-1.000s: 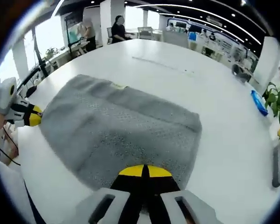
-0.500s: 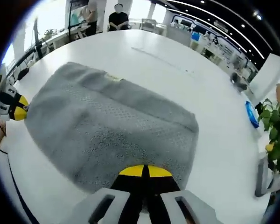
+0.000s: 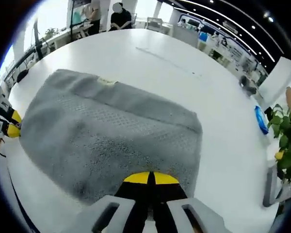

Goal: Open the folded towel by lifting each exposed corner and separating the folded layers until the towel lies flat within the target outline without major curled edges

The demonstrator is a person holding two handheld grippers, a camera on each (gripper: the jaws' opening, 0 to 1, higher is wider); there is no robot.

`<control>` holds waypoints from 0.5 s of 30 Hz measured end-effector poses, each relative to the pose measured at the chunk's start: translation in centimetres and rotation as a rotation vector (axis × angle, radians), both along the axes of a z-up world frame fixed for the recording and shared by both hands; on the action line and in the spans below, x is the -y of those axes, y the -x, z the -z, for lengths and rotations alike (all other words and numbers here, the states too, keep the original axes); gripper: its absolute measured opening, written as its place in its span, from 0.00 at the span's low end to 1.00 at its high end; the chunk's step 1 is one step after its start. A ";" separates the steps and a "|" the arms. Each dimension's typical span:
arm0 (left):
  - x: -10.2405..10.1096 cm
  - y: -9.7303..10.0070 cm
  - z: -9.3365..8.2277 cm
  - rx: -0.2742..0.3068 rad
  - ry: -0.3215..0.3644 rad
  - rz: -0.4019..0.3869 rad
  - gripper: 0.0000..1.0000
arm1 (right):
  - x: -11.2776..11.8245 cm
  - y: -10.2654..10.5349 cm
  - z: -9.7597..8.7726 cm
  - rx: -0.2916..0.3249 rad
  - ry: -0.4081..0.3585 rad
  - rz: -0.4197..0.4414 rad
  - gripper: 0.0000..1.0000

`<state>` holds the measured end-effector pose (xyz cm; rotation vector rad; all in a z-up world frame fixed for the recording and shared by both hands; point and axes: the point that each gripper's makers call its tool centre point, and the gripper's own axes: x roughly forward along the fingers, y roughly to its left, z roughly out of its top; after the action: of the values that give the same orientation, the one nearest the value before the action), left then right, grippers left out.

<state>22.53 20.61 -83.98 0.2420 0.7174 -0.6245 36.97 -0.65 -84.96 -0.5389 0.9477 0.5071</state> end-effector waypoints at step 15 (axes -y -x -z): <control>0.9 0.9 -0.1 0.015 0.021 0.021 0.05 | 0.1 -0.5 -0.1 -0.015 -0.108 0.054 0.00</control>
<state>21.68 19.72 -83.91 0.2353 0.6943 -0.6490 37.42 -0.78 -84.84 -0.4112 0.9414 0.5118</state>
